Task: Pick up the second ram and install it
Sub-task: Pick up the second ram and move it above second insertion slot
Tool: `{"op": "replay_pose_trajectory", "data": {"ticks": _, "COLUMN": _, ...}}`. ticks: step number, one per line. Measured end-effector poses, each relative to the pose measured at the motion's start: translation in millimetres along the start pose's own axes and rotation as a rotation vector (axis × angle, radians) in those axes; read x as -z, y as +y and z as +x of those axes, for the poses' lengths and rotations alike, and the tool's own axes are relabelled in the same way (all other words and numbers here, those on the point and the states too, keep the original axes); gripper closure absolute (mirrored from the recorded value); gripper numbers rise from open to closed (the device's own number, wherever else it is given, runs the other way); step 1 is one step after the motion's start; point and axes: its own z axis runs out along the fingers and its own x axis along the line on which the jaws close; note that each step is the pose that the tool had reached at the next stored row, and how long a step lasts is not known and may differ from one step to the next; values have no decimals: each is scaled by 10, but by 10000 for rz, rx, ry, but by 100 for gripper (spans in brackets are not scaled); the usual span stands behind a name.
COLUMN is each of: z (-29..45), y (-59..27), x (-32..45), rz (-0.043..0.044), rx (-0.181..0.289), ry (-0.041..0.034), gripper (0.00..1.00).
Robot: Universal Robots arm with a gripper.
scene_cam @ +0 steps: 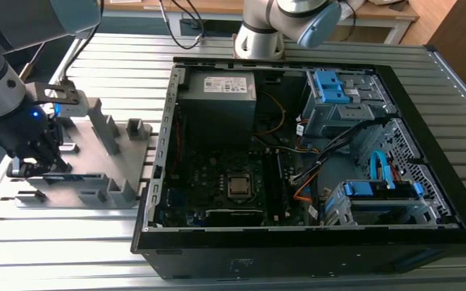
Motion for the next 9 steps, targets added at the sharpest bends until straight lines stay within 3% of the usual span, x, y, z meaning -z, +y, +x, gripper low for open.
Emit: {"op": "replay_pose_trajectory", "data": {"ticks": 9, "z": 0, "y": 0, "x": 0, "rz": -15, "rx": 343, "ry": 7, "gripper": 90}}
